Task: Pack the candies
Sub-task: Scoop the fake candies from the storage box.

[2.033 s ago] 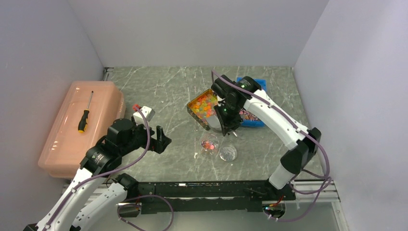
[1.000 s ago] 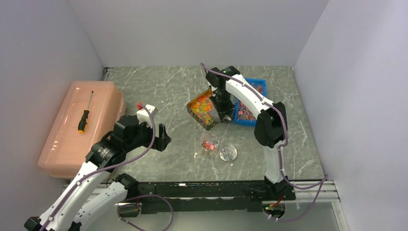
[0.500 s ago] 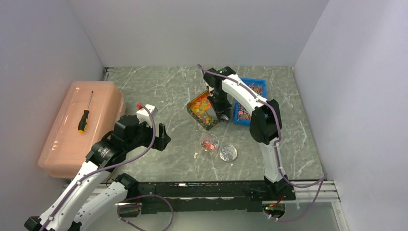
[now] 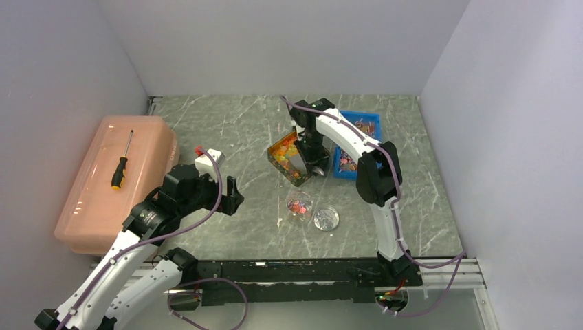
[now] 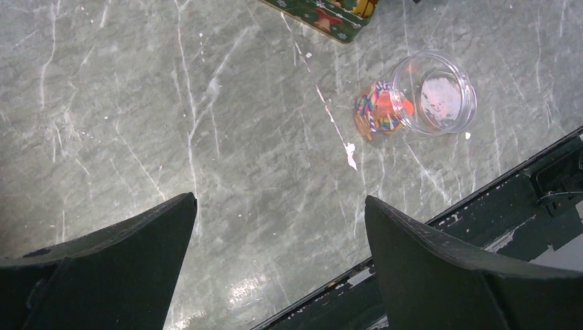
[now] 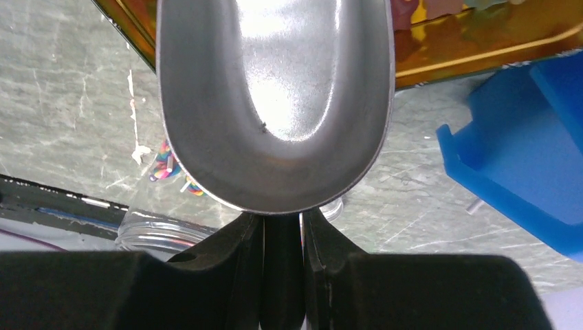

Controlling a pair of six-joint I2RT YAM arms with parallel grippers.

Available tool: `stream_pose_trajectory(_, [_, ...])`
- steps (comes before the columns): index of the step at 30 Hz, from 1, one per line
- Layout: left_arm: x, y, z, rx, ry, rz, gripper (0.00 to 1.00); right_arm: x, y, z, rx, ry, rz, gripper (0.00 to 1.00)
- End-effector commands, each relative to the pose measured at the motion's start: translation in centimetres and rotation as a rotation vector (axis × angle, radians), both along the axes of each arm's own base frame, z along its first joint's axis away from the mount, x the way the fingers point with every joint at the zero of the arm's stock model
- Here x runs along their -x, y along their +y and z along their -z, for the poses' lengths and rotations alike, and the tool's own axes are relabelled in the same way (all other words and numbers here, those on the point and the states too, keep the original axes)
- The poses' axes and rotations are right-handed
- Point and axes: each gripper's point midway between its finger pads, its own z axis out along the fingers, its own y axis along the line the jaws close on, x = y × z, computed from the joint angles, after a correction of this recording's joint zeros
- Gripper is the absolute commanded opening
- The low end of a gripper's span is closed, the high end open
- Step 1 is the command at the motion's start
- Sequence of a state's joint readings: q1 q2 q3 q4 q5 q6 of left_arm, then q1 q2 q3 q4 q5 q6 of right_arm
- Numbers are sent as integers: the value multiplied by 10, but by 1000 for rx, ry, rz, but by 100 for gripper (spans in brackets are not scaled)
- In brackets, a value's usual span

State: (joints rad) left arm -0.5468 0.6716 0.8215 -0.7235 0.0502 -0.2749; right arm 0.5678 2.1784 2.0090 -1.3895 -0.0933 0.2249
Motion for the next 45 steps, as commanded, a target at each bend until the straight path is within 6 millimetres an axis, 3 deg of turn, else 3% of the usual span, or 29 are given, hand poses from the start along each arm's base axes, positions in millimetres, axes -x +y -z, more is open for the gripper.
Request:
stream_pose_trajectory(1, [-3, 0, -4, 4, -15, -12, 99, 11, 8, -14, -60, -24, -59, 0])
stream_pose_trajectory(15, [-7, 3, 1, -19, 1, -38, 99, 53, 21, 1, -101, -8, -235, 0])
stream_pose_trajectory(28, [-8, 3, 5, -29, 19, -43, 99, 104, 27, -5, -193, 34, -369, 0])
stream_pose_trajectory(31, [-8, 3, 6, -29, 21, -44, 99, 101, 21, -6, -154, 13, -354, 0])
stream_pose_trajectory(37, [-8, 3, 7, -33, 26, -43, 99, 81, 15, -31, -108, -81, -280, 0])
stream_pose_trajectory(45, [-7, -2, 9, -23, 38, -17, 99, 70, 10, -52, -74, -141, -246, 0])
